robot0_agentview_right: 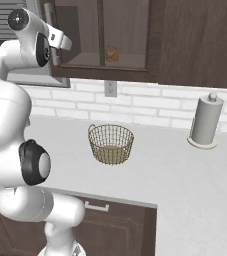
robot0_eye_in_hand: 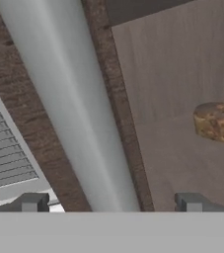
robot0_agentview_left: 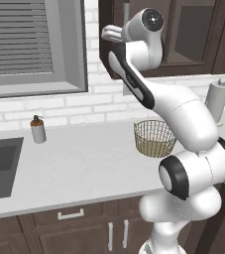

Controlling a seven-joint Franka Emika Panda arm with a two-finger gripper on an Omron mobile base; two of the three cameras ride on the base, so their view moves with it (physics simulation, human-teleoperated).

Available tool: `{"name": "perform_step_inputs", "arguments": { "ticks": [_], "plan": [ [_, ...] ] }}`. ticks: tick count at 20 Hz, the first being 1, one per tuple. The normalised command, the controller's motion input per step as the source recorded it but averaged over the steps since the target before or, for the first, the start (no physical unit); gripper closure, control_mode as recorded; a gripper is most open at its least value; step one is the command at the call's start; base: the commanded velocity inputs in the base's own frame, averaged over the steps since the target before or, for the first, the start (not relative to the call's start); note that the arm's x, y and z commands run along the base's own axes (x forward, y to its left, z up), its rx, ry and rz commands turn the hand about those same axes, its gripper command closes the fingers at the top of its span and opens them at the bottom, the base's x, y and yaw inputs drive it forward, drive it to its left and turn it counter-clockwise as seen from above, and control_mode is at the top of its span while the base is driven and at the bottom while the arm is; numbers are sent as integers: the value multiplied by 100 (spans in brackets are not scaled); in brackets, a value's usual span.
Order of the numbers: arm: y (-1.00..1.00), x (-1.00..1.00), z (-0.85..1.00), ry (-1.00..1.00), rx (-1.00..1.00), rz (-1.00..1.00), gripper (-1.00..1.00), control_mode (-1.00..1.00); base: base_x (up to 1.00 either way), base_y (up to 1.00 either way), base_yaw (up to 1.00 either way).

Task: Open the cabinet, pick up the bread from the cabinet and place it in the basket. Then move the basket to the dining counter.

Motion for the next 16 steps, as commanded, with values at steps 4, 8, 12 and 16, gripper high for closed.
{"name": "perform_step_inputs", "arguments": {
  "ticks": [4,8,12,16],
  "plan": [
    [4,62,-2,0,0,1,100,-100,0,0,0],
    [0,32,-5,0,0,0,100,-100,0,0,0],
    [0,-5,0,-4,0,0,100,-100,0,0,0],
    [-2,-28,0,-10,0,0,100,-100,0,0,0]
  ]
}}
